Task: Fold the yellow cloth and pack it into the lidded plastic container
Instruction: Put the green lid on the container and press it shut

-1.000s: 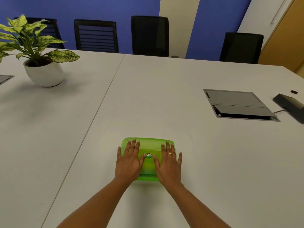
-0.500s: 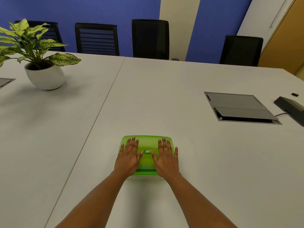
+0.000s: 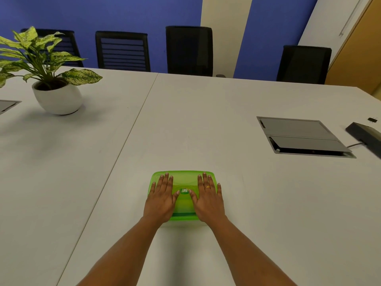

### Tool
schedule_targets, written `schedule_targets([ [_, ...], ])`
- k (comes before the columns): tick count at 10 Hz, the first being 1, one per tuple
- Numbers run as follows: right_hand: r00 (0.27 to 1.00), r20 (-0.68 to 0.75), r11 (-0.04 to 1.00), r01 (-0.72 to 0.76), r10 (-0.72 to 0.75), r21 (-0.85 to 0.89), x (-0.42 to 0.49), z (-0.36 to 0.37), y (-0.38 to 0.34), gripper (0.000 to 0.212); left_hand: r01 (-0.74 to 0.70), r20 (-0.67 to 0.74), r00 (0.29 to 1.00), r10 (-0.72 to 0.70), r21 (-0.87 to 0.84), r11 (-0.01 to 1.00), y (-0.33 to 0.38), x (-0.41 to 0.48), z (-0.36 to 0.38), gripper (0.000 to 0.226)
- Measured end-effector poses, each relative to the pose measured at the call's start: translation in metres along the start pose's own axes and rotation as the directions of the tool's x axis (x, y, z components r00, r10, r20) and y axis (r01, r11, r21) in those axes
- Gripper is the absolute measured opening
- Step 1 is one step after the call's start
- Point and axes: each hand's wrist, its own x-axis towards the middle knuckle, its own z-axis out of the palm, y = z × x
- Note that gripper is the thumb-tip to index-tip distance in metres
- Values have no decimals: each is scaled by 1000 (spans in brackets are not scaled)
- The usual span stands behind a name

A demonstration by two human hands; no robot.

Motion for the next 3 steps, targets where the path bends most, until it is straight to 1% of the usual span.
schedule_targets([
  [2, 1000, 24, 1000, -9, 8, 22, 1, -2, -1, 65, -11, 17, 1000, 11, 5, 1000, 0, 1, -3, 134],
  [3, 999, 13, 999, -31, 31, 43, 0, -4, -3, 67, -9, 16, 1000, 9, 16, 1000, 2, 2, -7, 135],
])
